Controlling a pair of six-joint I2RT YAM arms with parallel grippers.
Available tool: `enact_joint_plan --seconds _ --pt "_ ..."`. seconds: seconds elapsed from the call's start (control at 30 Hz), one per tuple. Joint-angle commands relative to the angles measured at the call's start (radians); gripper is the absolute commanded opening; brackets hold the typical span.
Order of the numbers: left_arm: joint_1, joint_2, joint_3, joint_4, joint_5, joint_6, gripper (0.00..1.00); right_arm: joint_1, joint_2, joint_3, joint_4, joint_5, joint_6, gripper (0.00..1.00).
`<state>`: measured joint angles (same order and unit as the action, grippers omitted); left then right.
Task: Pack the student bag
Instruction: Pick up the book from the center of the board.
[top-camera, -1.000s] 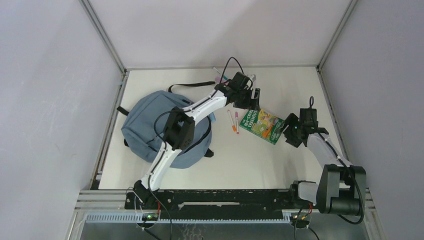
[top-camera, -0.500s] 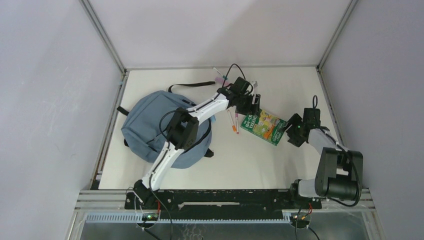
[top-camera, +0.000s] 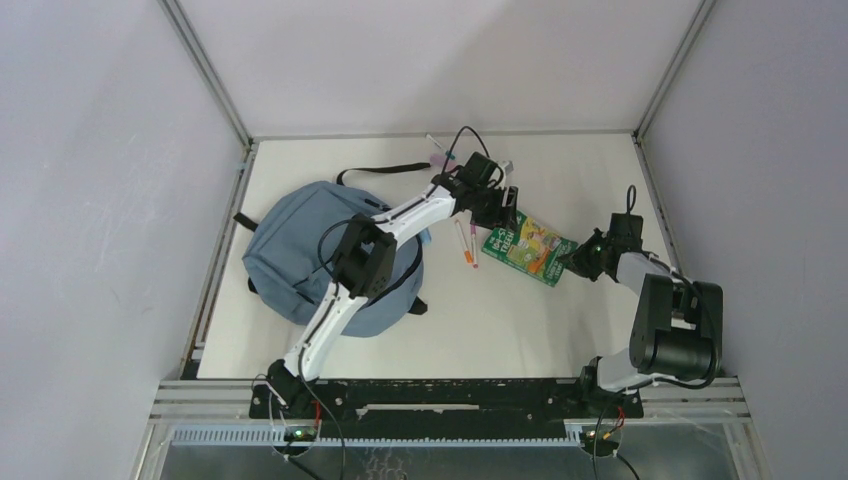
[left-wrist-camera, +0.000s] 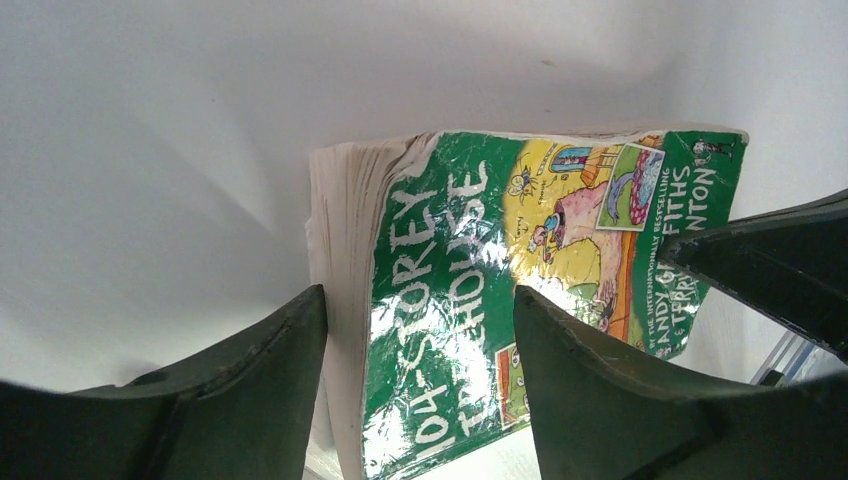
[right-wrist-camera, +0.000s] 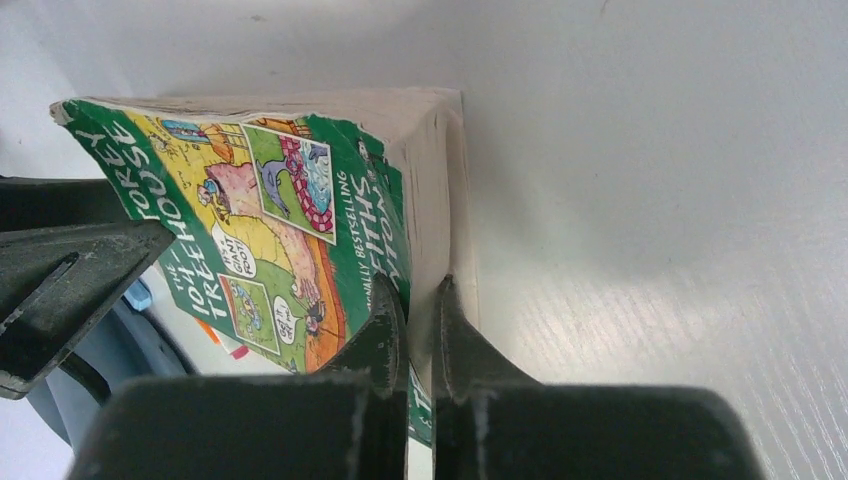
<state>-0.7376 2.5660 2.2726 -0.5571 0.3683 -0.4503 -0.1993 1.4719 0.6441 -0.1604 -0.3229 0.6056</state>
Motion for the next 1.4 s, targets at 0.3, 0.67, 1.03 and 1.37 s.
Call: enact_joint_plan --seconds 0.3,0.67,1.03,1.37 --pt "-0.057 -0.169 0.014 -0.011 0.051 0.022 0.79 0.005 -0.315 -0.011 -0.128 0.039 0.011 0.0" --pt "-0.01 -0.423 -0.118 -0.043 -0.042 -0.018 0.81 -0.043 -0.395 -0.011 -0.194 0.013 -0.009 0.0" --pt "0.073 -0.595 -0.495 0.125 0.099 -0.253 0.89 -0.143 -0.47 -0.011 -0.18 -0.145 0.012 0.0" --pt "0.03 -0.556 -0.667 0.321 0.123 -0.546 0.94 -0.165 -0.488 -0.011 -0.183 -0.169 0.018 0.0"
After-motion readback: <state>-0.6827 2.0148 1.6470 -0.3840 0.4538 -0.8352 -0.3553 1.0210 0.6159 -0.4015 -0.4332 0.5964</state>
